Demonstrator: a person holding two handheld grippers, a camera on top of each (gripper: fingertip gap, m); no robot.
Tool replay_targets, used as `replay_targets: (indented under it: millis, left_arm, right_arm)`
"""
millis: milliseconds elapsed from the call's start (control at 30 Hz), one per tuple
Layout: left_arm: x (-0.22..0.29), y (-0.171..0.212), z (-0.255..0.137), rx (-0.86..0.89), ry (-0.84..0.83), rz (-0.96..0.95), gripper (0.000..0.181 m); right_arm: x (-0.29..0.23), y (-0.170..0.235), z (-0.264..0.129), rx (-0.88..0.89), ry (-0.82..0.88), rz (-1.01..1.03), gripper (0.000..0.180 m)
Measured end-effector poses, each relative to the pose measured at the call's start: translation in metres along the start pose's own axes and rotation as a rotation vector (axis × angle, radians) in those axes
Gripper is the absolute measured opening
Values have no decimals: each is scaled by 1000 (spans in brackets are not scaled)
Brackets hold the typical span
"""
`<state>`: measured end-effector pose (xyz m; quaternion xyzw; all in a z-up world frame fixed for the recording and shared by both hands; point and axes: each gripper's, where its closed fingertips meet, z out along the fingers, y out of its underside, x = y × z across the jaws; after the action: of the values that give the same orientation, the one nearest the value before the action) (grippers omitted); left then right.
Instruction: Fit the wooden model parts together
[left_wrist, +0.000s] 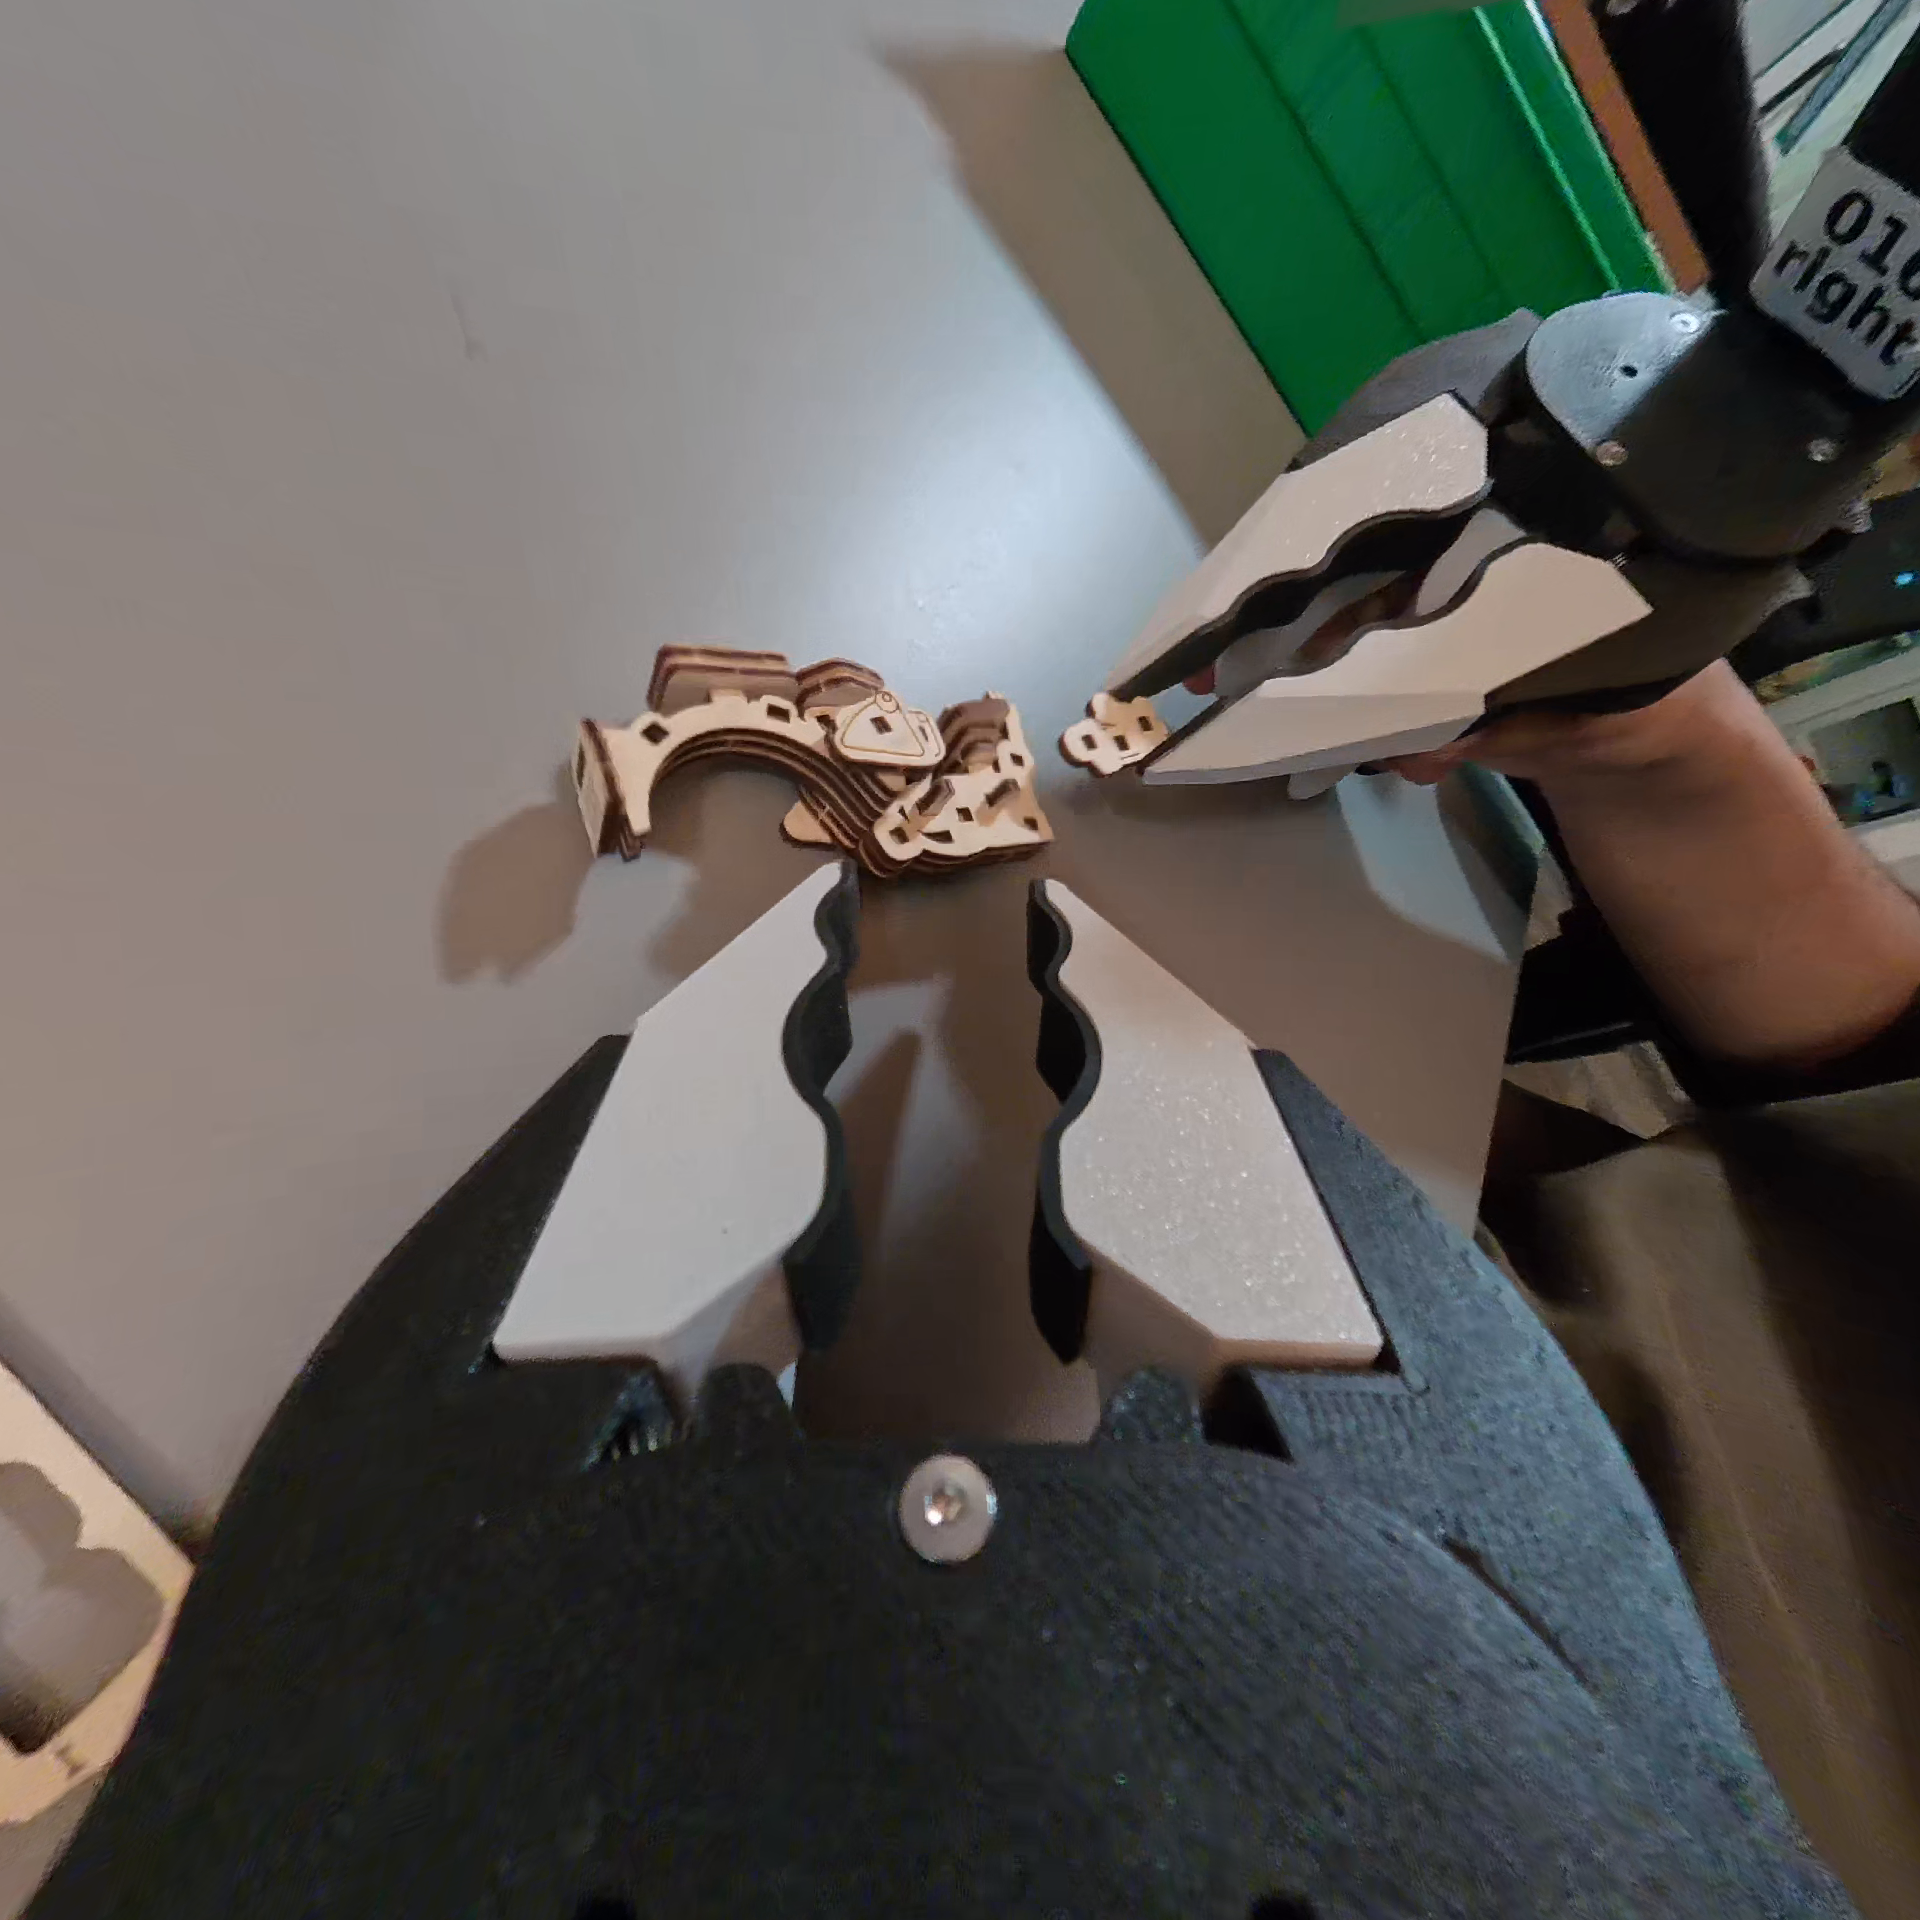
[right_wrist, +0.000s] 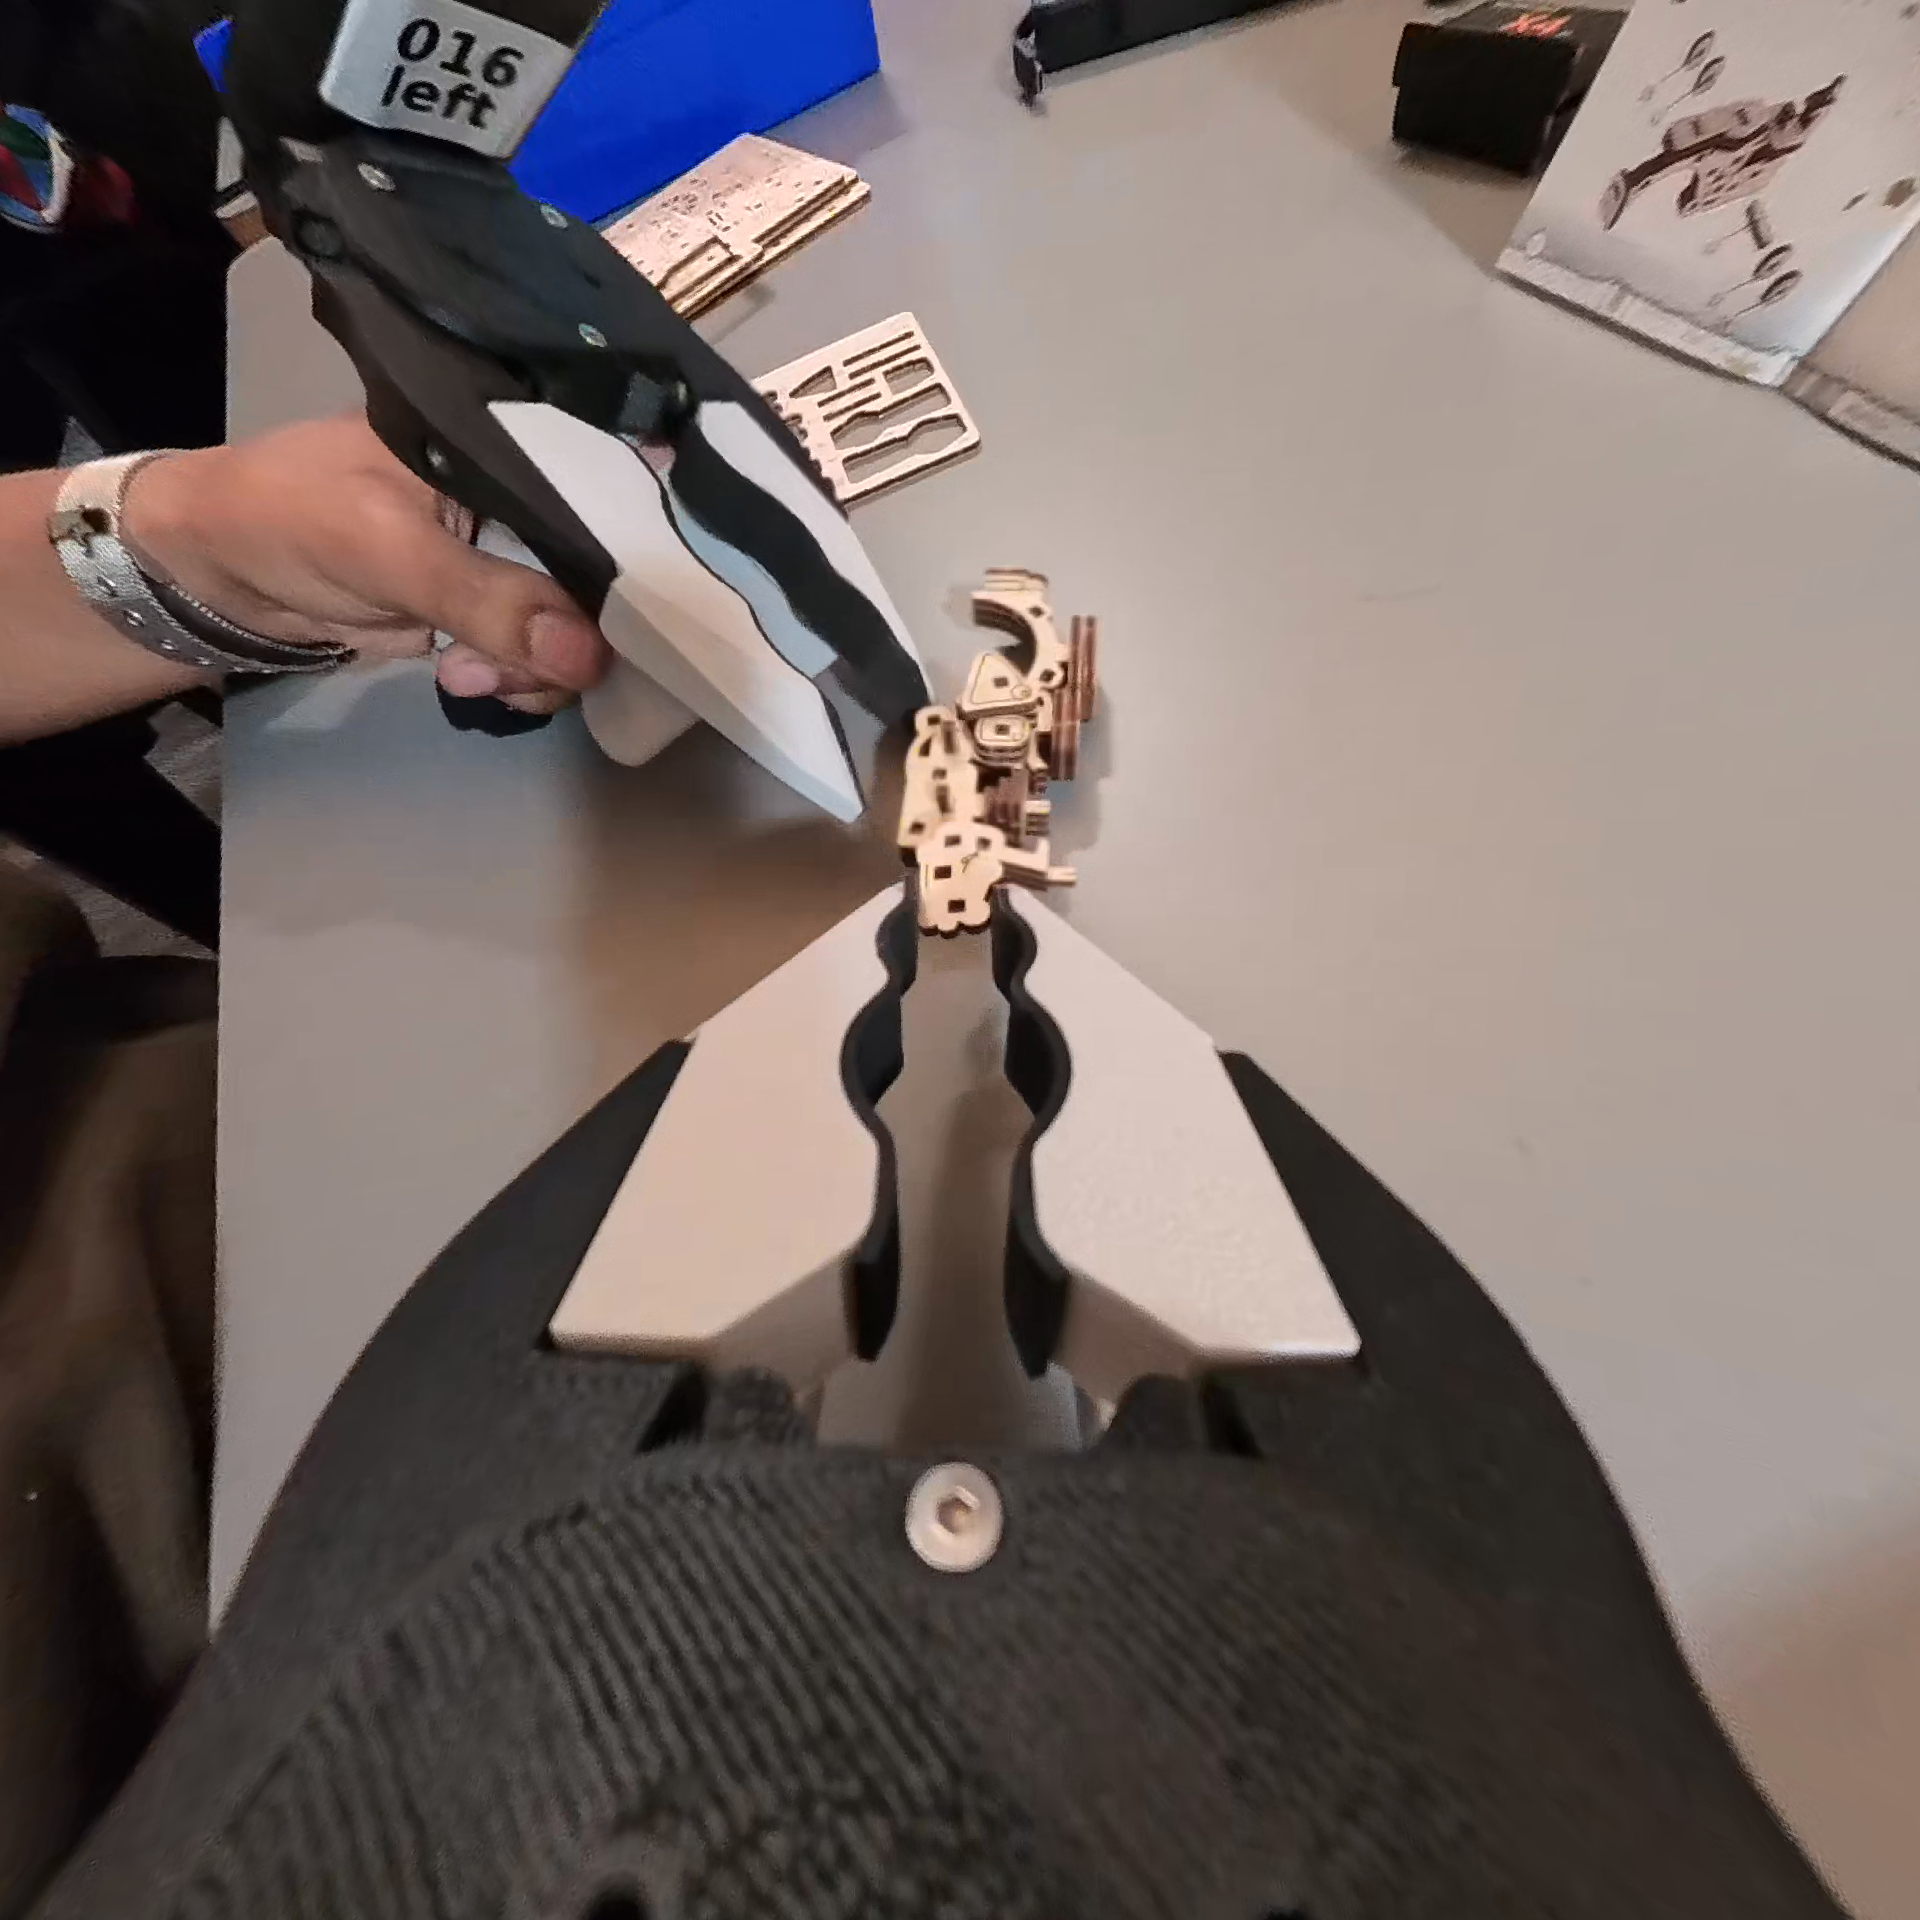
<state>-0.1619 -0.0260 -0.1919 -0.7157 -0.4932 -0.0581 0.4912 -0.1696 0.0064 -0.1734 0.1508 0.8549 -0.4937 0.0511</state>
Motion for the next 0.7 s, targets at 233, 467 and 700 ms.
replay_targets:
  millis: [233,467,700]
  left_arm:
    - [11,-8,3,48,177,-241,30]
    - [8,-26,-5,150,322,-458,23]
    - [8,-21,12,103,216,-356,18]
  right_arm:
    - [3,7,7,-39,49,-47,12]
    - [4,9,9,-61,57,-51,12]
    - [3,11,12,-79,60,-62,12]
